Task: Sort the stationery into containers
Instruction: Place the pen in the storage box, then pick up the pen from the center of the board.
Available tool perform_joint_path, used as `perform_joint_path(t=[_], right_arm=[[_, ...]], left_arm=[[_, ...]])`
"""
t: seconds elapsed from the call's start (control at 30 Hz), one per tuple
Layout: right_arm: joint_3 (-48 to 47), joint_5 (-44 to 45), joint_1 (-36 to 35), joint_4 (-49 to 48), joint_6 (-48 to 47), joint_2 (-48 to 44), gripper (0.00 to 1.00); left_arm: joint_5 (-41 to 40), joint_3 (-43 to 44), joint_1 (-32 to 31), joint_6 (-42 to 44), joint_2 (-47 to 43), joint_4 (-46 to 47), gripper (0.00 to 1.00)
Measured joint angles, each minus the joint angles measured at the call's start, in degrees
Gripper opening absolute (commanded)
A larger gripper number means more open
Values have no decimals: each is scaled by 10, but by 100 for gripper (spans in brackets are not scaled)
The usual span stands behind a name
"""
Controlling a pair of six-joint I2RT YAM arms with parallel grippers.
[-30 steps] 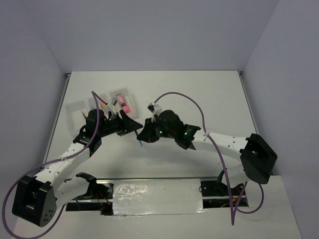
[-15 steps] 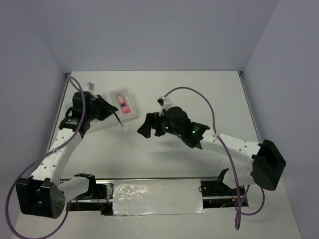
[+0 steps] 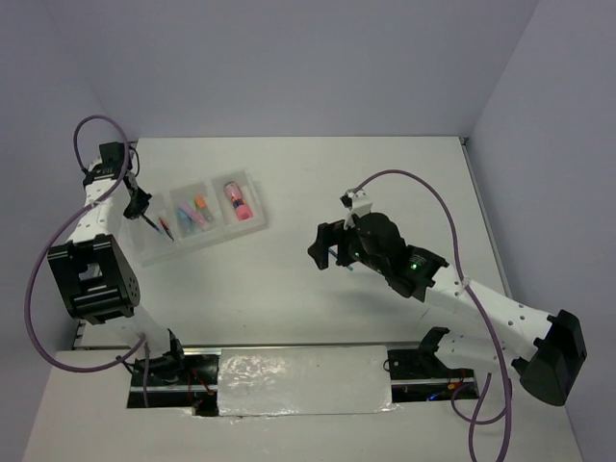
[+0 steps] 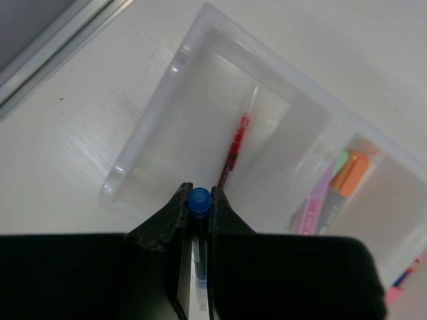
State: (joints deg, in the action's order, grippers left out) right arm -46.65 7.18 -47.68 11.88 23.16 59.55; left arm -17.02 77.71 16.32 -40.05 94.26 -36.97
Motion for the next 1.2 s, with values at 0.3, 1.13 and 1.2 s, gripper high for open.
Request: perform_joint_path(t=[0.3, 1.13, 1.2], right_arm=[[20, -45, 59, 7, -27, 9, 100], [-144, -25, 132, 114, -152, 421, 21], [-155, -29, 133, 115, -151, 431, 12]], left_arm=[[-23, 40, 10, 16, 41, 2, 61], [97, -108, -101, 75, -224, 45, 99], [110, -130, -101, 82, -240, 44, 99]])
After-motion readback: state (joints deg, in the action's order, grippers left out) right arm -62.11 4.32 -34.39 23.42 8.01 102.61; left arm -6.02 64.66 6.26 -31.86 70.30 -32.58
